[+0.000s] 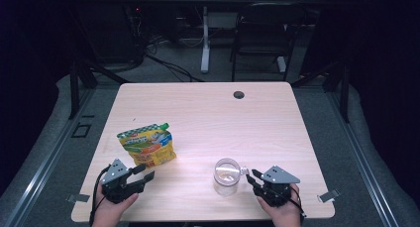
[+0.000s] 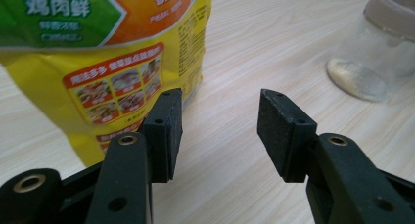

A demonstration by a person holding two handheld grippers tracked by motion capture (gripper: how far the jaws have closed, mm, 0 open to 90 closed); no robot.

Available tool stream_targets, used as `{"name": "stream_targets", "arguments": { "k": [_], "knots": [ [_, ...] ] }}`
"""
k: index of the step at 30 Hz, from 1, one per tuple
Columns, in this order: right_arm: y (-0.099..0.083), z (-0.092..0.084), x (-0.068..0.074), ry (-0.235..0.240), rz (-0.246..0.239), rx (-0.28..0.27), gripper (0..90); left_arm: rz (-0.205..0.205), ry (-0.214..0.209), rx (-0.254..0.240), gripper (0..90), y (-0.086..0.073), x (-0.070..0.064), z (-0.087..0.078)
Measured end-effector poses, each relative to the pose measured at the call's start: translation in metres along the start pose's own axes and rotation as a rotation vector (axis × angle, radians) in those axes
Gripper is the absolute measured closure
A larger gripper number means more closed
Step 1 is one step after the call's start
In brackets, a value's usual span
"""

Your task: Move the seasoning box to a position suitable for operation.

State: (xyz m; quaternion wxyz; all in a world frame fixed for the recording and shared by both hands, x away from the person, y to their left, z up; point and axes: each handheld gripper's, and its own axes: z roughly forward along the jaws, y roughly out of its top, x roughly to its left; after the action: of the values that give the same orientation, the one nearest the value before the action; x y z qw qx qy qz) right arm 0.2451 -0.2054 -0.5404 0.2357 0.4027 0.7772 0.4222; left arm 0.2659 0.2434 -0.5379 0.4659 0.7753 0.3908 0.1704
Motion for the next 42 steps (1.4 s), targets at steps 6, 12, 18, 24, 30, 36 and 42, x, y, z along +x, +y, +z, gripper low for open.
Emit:
{"name": "stream_targets", "arguments": {
  "k": [6, 12, 18, 24, 30, 36, 42],
  "knots": [
    [0.002, -0.013, 0.001, -0.022, 0.062, -0.027, 68.6, 0.034, -0.03, 0.022, 53.1, 0.005, -0.007, 0.008],
    [0.016, -0.023, 0.0, -0.065, 0.121, -0.044, 66.7, 0.049, -0.046, 0.026, 55.3, 0.007, -0.014, 0.014],
    [0.027, -0.025, -0.003, -0.047, 0.163, -0.024, 69.6, 0.049, -0.063, 0.049, 58.1, 0.01, -0.018, 0.017],
    [0.048, -0.02, -0.004, -0.028, 0.155, 0.025, 73.6, 0.06, -0.079, 0.058, 60.1, 0.012, -0.023, 0.021],
    [0.058, -0.017, -0.003, 0.006, 0.182, 0.01, 78.4, 0.065, -0.092, 0.071, 63.2, 0.013, -0.028, 0.025],
    [0.054, -0.014, -0.004, 0.024, 0.218, 0.018, 82.5, 0.057, -0.135, 0.068, 65.5, 0.019, -0.037, 0.03],
    [0.053, -0.017, -0.002, 0.046, 0.248, 0.003, 83.2, 0.088, -0.163, 0.075, 67.5, 0.029, -0.054, 0.04]
  ]
}}
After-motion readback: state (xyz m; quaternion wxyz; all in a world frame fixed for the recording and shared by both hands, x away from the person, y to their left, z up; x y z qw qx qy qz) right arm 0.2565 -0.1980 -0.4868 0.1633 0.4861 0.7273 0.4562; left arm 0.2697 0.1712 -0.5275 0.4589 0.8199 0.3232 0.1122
